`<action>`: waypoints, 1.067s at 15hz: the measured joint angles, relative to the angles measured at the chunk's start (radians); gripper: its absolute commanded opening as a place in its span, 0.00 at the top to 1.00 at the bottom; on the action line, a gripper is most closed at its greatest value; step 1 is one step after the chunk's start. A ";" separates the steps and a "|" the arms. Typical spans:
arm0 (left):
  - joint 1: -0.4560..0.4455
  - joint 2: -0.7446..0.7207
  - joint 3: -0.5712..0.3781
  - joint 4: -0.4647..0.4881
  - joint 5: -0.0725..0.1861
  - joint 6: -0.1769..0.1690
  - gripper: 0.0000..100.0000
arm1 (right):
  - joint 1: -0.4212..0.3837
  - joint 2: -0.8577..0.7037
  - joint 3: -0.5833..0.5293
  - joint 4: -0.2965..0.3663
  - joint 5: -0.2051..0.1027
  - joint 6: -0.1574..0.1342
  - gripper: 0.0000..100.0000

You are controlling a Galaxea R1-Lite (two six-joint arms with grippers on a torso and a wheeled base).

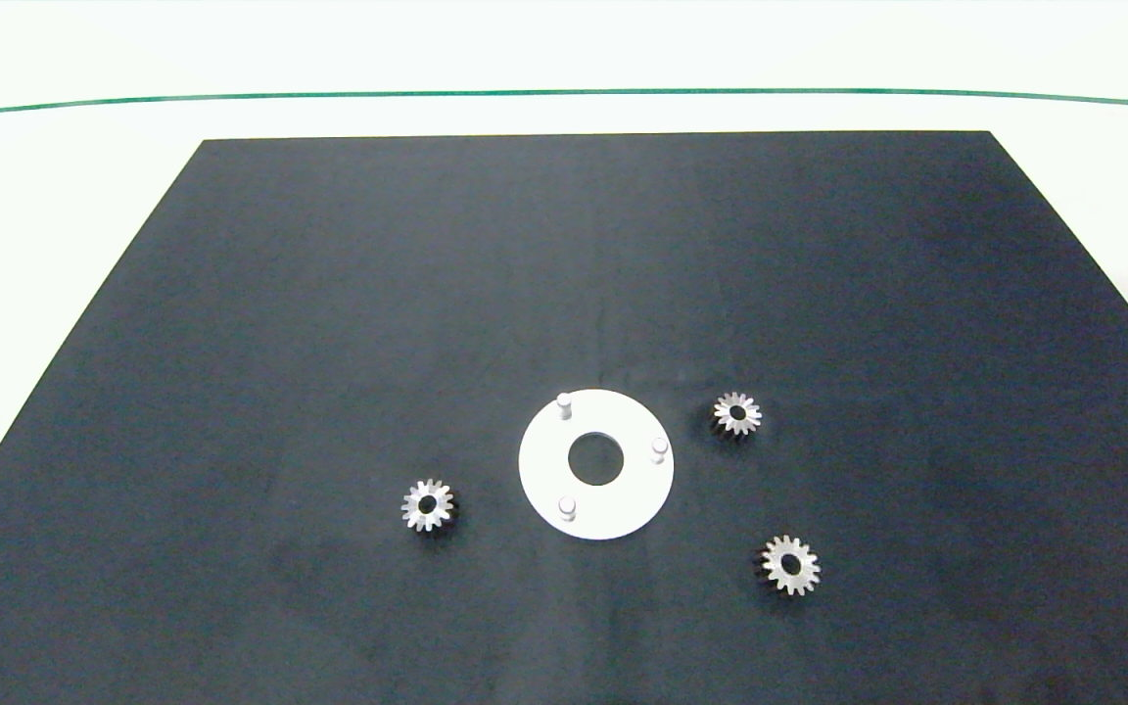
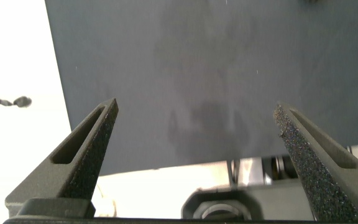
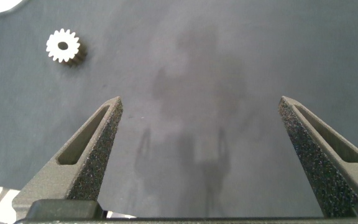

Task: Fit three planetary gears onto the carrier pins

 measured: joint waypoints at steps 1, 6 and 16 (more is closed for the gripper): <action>0.000 0.035 -0.037 0.018 0.001 0.005 0.00 | 0.031 0.061 -0.023 0.000 0.001 -0.001 0.00; 0.007 0.099 -0.082 0.027 0.015 0.023 0.00 | 0.210 0.319 -0.158 0.000 -0.001 -0.003 0.00; 0.022 0.070 -0.079 0.078 0.015 0.024 0.00 | 0.462 0.593 -0.272 -0.002 -0.030 -0.021 0.00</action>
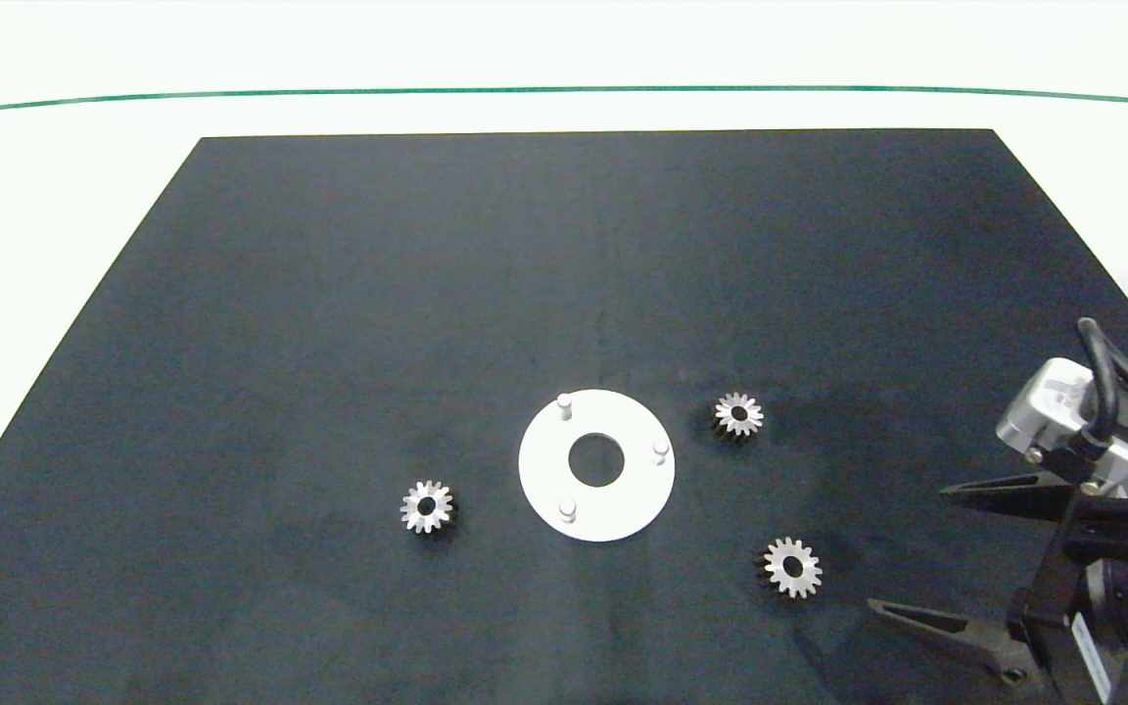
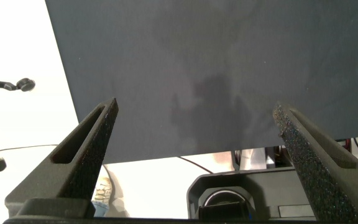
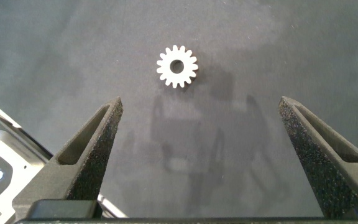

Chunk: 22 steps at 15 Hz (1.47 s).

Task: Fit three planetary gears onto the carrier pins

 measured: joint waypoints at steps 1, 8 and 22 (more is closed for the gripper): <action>0.009 -0.002 0.000 0.000 0.000 0.000 0.00 | 0.013 0.022 -0.008 0.000 -0.008 -0.016 0.00; 0.040 -0.020 0.004 0.001 0.000 0.000 0.00 | 0.103 0.146 -0.046 -0.007 -0.090 -0.046 0.00; 0.039 -0.059 0.004 0.043 0.000 0.000 0.00 | 0.122 0.343 -0.063 -0.089 -0.126 -0.045 0.00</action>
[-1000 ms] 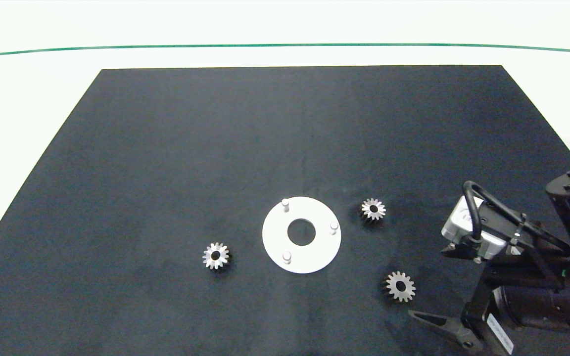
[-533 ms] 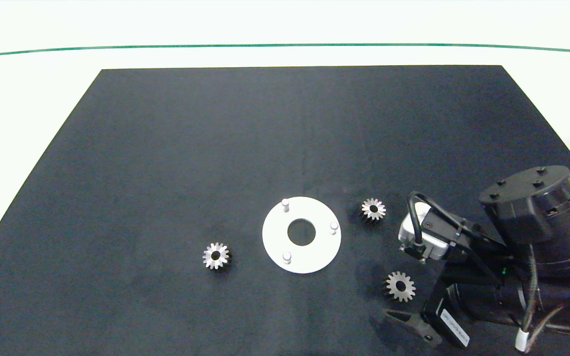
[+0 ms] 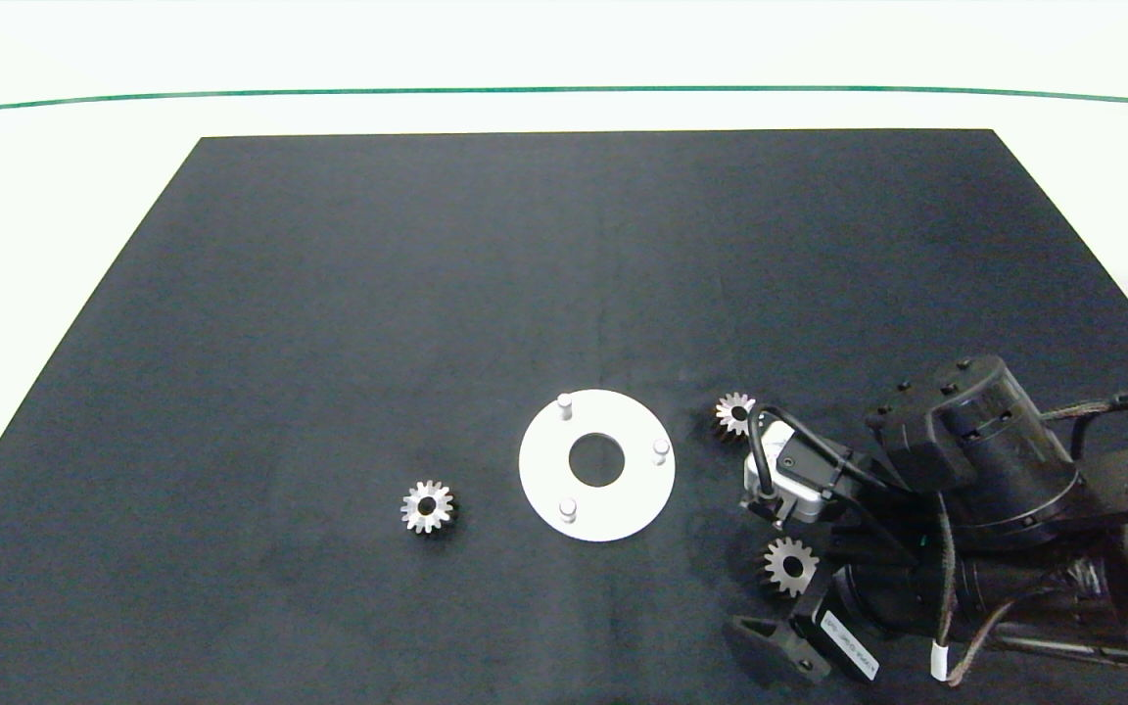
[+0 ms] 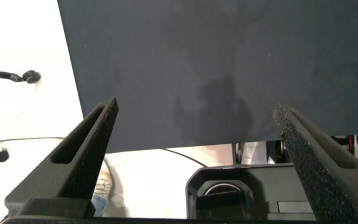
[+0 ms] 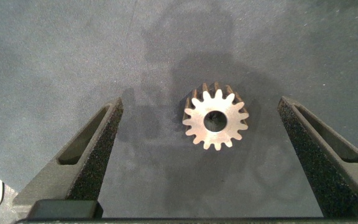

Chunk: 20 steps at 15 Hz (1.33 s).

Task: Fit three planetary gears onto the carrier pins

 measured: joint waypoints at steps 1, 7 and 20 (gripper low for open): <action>0.000 -0.001 0.000 0.000 0.000 0.000 0.00 | -0.001 0.002 0.001 0.001 0.000 0.000 0.00; 0.000 -0.009 0.006 0.000 0.000 0.000 0.00 | -0.002 0.017 0.005 0.001 0.000 0.000 0.09; 0.001 -0.023 0.004 0.001 0.000 0.000 0.00 | -0.036 0.051 0.006 -0.022 0.000 -0.001 0.36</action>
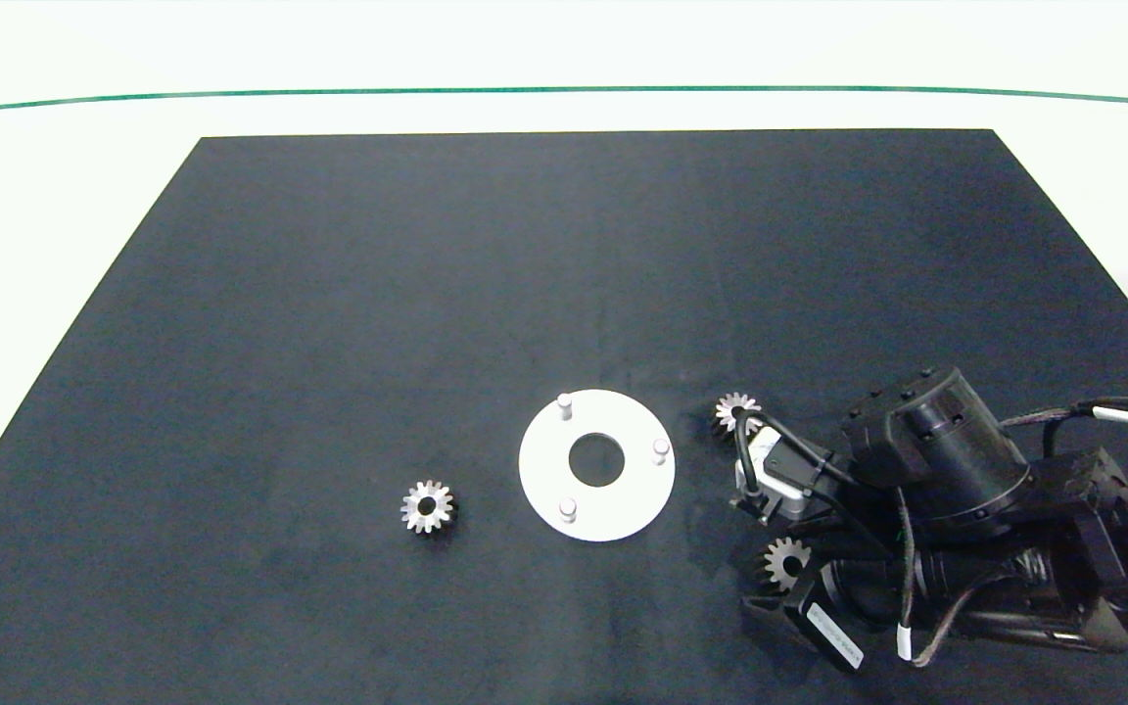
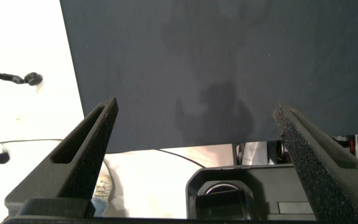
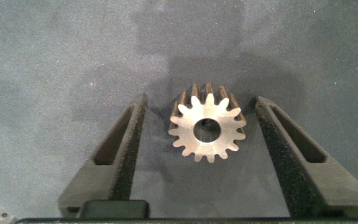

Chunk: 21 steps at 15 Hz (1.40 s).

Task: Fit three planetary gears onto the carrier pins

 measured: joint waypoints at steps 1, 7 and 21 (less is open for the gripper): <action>0.000 0.000 0.000 0.000 0.000 0.000 0.00 | 0.000 0.000 0.000 0.000 0.000 0.000 0.37; -0.001 -0.006 0.001 0.014 0.000 0.000 0.00 | 0.001 0.003 0.001 0.000 0.000 -0.001 0.49; 0.000 -0.014 0.005 0.017 0.000 0.000 0.00 | 0.004 0.001 0.005 -0.005 -0.003 -0.002 0.75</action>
